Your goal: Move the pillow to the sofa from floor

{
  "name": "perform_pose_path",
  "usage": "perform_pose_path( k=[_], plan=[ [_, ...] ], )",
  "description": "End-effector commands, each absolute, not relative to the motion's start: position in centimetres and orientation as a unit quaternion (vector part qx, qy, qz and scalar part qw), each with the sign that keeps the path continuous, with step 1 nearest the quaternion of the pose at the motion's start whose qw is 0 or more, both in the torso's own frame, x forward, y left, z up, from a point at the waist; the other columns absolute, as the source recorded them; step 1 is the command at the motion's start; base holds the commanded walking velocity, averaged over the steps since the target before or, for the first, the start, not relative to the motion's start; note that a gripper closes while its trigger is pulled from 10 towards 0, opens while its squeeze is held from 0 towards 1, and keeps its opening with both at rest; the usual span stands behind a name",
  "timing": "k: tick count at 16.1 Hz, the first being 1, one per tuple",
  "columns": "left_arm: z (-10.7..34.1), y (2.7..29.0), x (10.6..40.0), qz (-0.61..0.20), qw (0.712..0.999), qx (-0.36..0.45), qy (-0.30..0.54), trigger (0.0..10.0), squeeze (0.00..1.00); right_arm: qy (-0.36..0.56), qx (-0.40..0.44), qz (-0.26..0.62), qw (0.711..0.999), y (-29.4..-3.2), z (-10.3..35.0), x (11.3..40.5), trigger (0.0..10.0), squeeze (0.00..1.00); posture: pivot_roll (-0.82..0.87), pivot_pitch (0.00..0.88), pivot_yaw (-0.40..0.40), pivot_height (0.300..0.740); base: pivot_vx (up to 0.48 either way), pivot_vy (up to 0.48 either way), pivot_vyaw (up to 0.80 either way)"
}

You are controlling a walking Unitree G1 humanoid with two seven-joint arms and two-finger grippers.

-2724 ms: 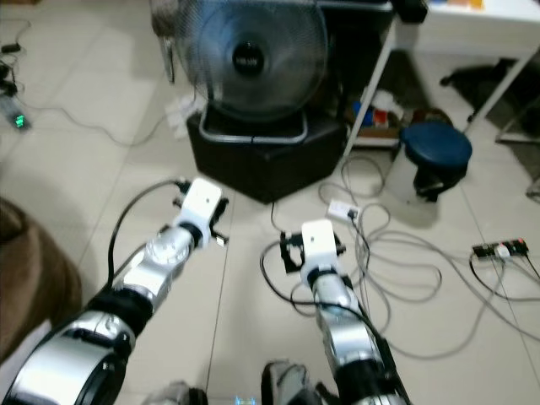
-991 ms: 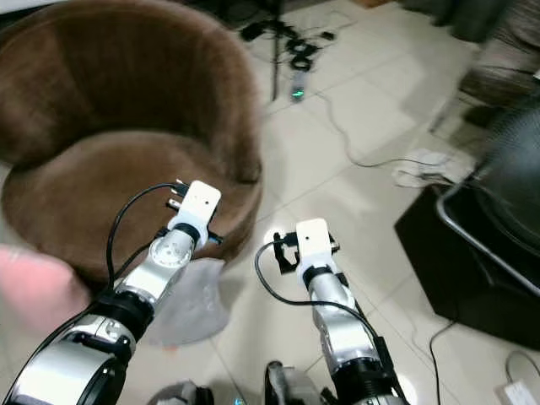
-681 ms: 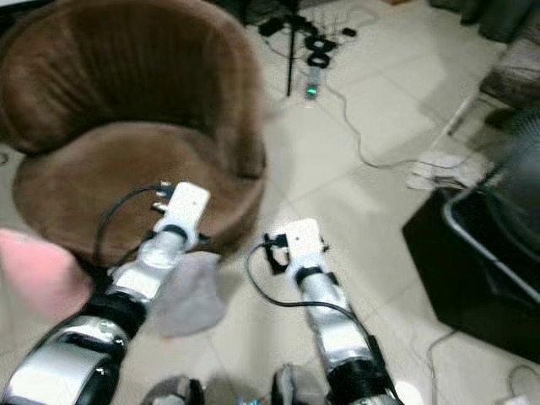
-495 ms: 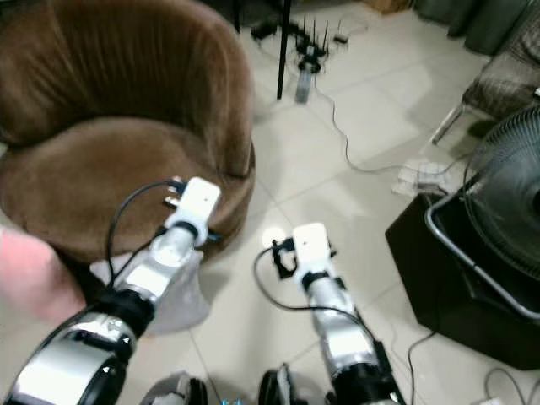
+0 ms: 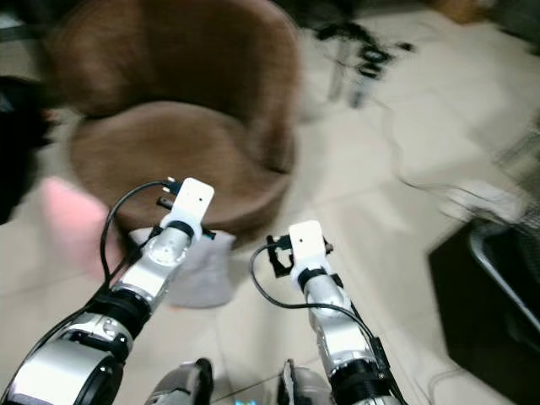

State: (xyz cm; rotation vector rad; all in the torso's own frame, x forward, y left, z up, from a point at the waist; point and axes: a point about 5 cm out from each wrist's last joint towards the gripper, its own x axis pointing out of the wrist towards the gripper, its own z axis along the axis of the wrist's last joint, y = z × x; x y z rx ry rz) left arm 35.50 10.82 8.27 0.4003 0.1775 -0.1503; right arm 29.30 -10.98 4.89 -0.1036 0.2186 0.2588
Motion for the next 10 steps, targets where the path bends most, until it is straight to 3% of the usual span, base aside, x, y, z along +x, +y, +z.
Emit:
perform_pose_path(
  k=[1,9,10],
  plan=[
    [7.99,10.67,35.35,-0.077,0.972,0.200,0.093,10.0,0.00,0.119,-0.056,0.126,0.983,-11.32,4.62,29.31,10.0,0.00,-0.18,0.166,-0.009,0.740,0.000,0.000,0.66],
    [7.98,10.86,35.38,-0.076,0.972,0.202,0.094,10.0,0.00,0.120,-0.049,0.111,0.985,-11.78,4.66,29.59,10.0,0.00,-0.17,0.159,-0.012,0.740,0.000,0.000,0.66],
    [7.90,10.88,35.35,-0.075,0.972,0.199,0.098,10.0,0.00,0.119,-0.043,0.108,0.986,-11.86,4.68,29.60,10.0,0.00,-0.17,0.159,-0.012,0.740,0.000,0.000,0.00]
  ],
)
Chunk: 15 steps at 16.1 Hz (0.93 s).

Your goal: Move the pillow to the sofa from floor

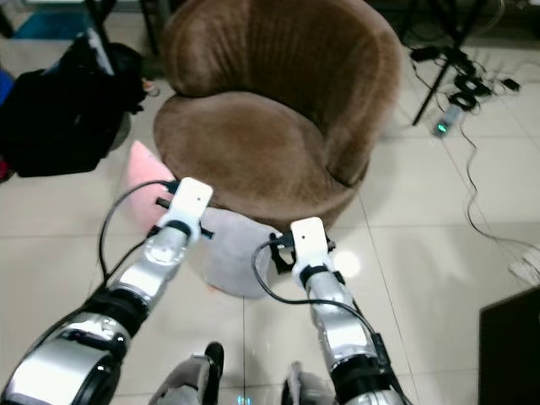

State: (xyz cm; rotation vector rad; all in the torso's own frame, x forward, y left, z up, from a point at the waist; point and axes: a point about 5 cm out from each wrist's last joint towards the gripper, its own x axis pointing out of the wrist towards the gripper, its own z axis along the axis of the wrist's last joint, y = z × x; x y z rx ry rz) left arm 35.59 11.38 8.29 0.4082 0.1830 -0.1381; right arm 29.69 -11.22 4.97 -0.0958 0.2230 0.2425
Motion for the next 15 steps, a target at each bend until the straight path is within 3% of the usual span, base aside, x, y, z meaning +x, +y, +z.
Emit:
perform_pose_path(
  k=[1,2,13,14,15],
  plan=[
    [7.89,10.91,35.35,-0.074,0.972,0.201,0.098,10.0,0.00,0.122,-0.046,0.107,0.986,-11.92,4.62,29.61,10.0,0.00,-0.18,0.163,-0.012,0.740,0.000,0.000,0.00],
    [7.89,10.99,35.33,-0.072,0.974,0.190,0.097,10.0,1.00,0.123,-0.048,0.106,0.986,-11.95,4.57,29.59,10.0,0.00,-0.18,0.163,-0.012,0.740,0.000,0.000,0.00],
    [8.16,10.89,35.50,-0.077,0.978,0.165,0.097,10.0,1.00,0.123,-0.047,0.098,0.986,-12.17,4.67,29.68,10.0,0.00,-0.18,0.174,-0.015,0.740,0.000,0.000,0.00],
    [8.34,10.45,35.43,-0.102,0.981,0.139,0.088,0.0,1.00,0.123,-0.048,0.098,0.986,-12.18,4.66,29.67,10.0,0.00,-0.18,0.174,-0.015,0.740,0.000,0.000,0.00],
    [8.35,10.36,35.41,-0.103,0.982,0.132,0.090,0.0,0.00,0.123,-0.048,0.097,0.986,-12.20,4.66,29.68,10.0,0.00,-0.19,0.174,-0.014,0.740,0.000,0.000,0.00]
  ],
)
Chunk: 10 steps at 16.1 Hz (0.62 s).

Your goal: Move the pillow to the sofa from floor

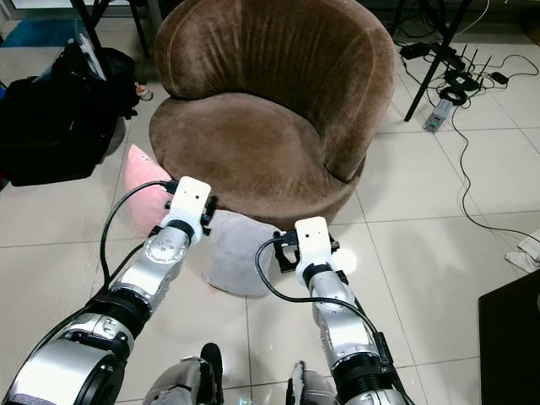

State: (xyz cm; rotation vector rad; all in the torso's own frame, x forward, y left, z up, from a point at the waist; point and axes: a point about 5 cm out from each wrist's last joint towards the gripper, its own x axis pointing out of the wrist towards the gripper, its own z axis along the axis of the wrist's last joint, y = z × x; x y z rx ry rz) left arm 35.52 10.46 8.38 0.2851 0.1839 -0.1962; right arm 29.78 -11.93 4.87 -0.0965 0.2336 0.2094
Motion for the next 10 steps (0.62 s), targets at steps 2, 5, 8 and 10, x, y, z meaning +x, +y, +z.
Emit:
perform_pose_path(
  k=[2,5,8,10],
  plan=[
    [8.57,10.41,35.46,-0.101,0.979,0.156,0.080,0.0,0.00,0.124,-0.048,0.096,0.986,-12.22,4.65,29.68,10.0,0.00,-0.19,0.175,-0.013,0.740,0.000,0.000,0.00],
    [8.70,10.39,35.52,-0.107,0.979,0.159,0.075,0.0,0.00,0.124,-0.047,0.093,0.987,-12.30,4.67,29.69,10.0,0.00,-0.19,0.175,-0.014,0.740,0.000,0.000,0.00],
    [8.69,10.06,35.48,-0.122,0.978,0.150,0.077,0.0,0.00,0.128,-0.038,0.087,0.987,-12.43,4.61,29.74,10.0,0.00,-0.18,0.171,-0.013,0.740,0.000,0.000,0.00],
    [8.72,10.07,35.51,-0.123,0.978,0.151,0.076,0.0,0.00,0.128,-0.039,0.078,0.988,-12.67,4.70,29.91,10.0,0.00,-0.18,0.163,-0.013,0.740,0.000,0.000,0.00]
  ],
)
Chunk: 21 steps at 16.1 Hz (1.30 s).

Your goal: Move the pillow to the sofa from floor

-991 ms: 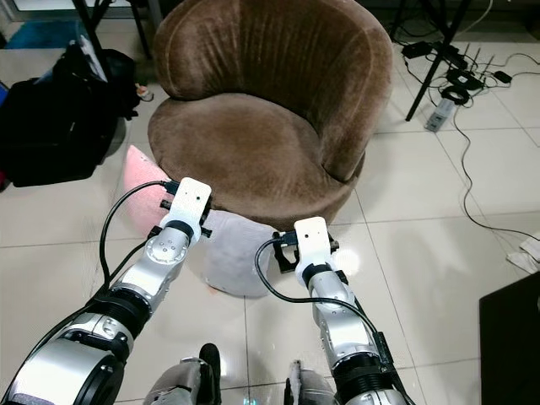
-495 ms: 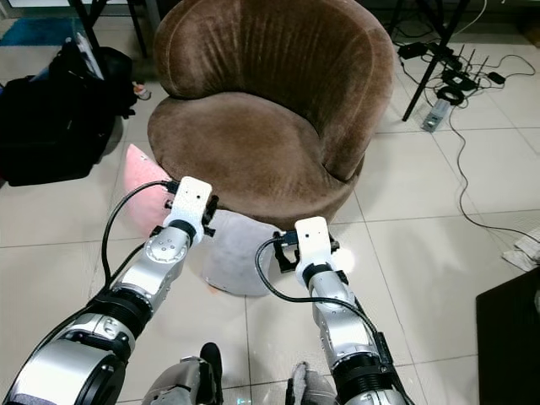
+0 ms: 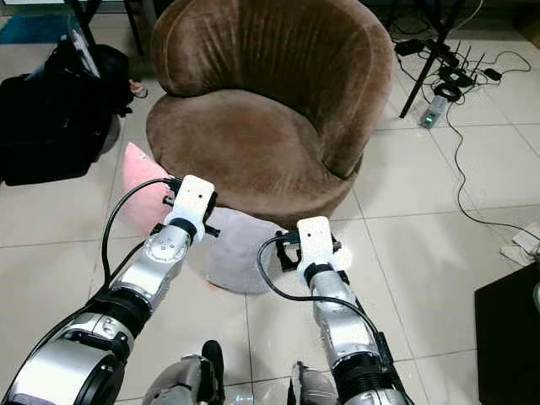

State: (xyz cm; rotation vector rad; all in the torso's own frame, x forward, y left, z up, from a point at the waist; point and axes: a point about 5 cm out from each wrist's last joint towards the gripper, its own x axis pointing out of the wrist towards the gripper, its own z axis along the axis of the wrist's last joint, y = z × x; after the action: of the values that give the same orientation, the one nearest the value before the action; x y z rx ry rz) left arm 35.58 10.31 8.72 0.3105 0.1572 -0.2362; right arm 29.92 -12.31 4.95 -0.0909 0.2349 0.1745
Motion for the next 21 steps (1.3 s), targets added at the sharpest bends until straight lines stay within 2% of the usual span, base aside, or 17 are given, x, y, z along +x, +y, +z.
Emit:
perform_pose_path(
  k=[1,14,15,16,17,18,19,21],
  plan=[
    [8.78,10.13,35.57,-0.124,0.978,0.151,0.076,0.0,0.00,0.114,-0.042,0.071,0.990,-12.98,5.00,29.95,0.0,0.00,-0.18,0.160,-0.012,0.740,0.000,0.000,0.00],
    [8.36,9.79,35.27,-0.146,0.976,0.138,0.081,0.0,0.00,0.118,-0.061,0.070,0.989,-13.16,4.81,29.96,0.0,0.00,-0.19,0.174,-0.019,0.740,0.000,0.000,0.00],
    [8.36,9.77,35.25,-0.148,0.976,0.139,0.080,0.0,0.00,0.122,-0.062,0.065,0.988,-13.26,4.74,29.98,4.4,0.00,-0.19,0.174,-0.019,0.740,0.000,0.000,0.00],
    [8.34,9.79,35.24,-0.147,0.976,0.140,0.079,0.0,0.00,0.118,-0.059,0.068,0.989,-13.24,4.79,29.95,0.0,0.00,-0.19,0.174,-0.018,0.740,0.000,0.000,0.00],
    [8.30,9.80,35.22,-0.146,0.976,0.140,0.080,0.0,0.00,0.116,-0.058,0.068,0.989,-13.25,4.83,29.87,0.0,0.00,-0.19,0.174,-0.018,0.740,0.000,0.000,0.00],
    [8.26,9.82,35.20,-0.146,0.976,0.141,0.080,0.0,0.00,0.122,-0.059,0.064,0.989,-13.35,4.69,29.84,1.5,0.00,-0.19,0.174,-0.018,0.740,0.000,0.000,0.00],
    [8.23,9.83,35.20,-0.144,0.976,0.142,0.081,0.0,0.00,0.134,-0.065,0.057,0.987,-13.57,4.38,29.79,10.0,0.00,-0.19,0.176,-0.021,0.740,0.000,0.000,0.00],
    [8.16,9.90,35.23,-0.139,0.976,0.145,0.084,0.0,0.00,0.135,-0.066,0.057,0.987,-13.59,4.36,29.78,10.0,0.00,-0.19,0.178,-0.022,0.740,0.000,0.000,0.00]
  ],
)
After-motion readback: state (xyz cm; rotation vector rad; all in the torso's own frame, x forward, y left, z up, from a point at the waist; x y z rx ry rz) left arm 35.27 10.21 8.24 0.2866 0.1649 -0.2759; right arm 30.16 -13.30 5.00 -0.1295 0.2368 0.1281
